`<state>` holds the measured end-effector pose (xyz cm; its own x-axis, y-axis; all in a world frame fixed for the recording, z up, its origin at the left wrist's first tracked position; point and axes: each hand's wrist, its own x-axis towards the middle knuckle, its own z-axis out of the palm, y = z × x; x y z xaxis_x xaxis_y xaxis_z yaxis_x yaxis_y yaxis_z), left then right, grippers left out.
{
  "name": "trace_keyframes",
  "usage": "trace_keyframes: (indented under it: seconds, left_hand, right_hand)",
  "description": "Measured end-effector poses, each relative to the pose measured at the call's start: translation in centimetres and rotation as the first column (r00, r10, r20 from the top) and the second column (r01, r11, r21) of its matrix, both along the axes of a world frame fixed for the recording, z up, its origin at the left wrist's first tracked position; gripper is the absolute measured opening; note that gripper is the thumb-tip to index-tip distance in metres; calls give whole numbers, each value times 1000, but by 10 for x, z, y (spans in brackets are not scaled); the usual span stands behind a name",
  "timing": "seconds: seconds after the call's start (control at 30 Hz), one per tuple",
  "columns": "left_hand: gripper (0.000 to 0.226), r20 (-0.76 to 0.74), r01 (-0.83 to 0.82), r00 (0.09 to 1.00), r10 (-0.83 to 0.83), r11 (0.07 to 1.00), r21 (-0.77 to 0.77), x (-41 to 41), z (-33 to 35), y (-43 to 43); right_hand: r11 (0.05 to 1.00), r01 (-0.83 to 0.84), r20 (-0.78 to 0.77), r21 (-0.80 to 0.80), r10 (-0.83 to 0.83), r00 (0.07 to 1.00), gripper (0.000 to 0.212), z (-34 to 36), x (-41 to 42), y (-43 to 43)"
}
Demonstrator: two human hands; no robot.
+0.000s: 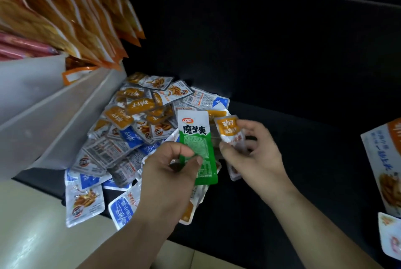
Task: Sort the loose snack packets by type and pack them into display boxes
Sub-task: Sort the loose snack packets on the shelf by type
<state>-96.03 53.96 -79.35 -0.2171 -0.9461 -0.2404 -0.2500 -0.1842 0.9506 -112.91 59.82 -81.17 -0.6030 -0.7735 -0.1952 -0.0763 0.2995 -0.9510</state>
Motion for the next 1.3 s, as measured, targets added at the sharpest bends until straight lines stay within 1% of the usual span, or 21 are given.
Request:
trace_keyframes:
  seconds: [0.1, 0.17, 0.23, 0.27, 0.37, 0.5, 0.6, 0.67, 0.83, 0.97, 1.1, 1.23, 1.3]
  left_hand:
    - [19, 20, 33, 999, -33, 999, 7, -10, -2, 13]
    - [20, 32, 69, 997, -70, 997, 27, -19, -5, 25]
    - [18, 45, 138, 989, -141, 989, 60, -31, -9, 39]
    - [18, 54, 180, 981, -184, 981, 74, -37, -10, 46]
    - [21, 67, 307, 948, -313, 948, 87, -57, -10, 71]
    - [24, 85, 406, 905, -416, 907, 113, -85, -13, 98]
    - [23, 181, 470, 857, -482, 876, 103, -94, -21, 105]
    - [23, 216, 465, 852, -476, 879, 102, -92, -24, 104]
    - [17, 213, 411, 881, -422, 906, 96, -75, -19, 96]
    - [14, 153, 350, 919, -364, 930, 110, -55, -22, 90]
    - [14, 76, 330, 937, -342, 934, 136, -37, -16, 76]
    - [19, 50, 254, 964, -261, 960, 117, -32, -11, 68]
    - [18, 31, 242, 969, -245, 967, 78, -32, -5, 69]
  right_hand:
    - [996, 88, -82, 25, -86, 993, 51, 13, -7, 25]
    - [993, 98, -110, 61, -91, 990, 53, 19, -10, 47]
    - [988, 121, -138, 91, -108, 985, 51, 22, -16, 73]
    - [983, 151, -127, 102, -138, 982, 49, 21, -18, 85]
    - [956, 271, -2, 117, -272, 962, 41, 16, -29, 119]
    - [906, 387, 65, 171, -403, 913, 27, 14, -46, 163]
    - [895, 417, 71, 161, -432, 899, 27, 21, -56, 178]
    - [899, 414, 65, 141, -425, 903, 28, 24, -59, 175]
    - [905, 406, 18, 127, -411, 911, 29, 21, -51, 154]
    - [888, 444, 1, 123, -447, 894, 28, 16, -48, 139]
    - [893, 432, 17, 125, -437, 899, 27, 18, -43, 115]
    - [879, 448, 58, 163, -462, 885, 27, 16, -30, 107]
    - [873, 460, 53, 161, -473, 879, 26, 12, -27, 109]
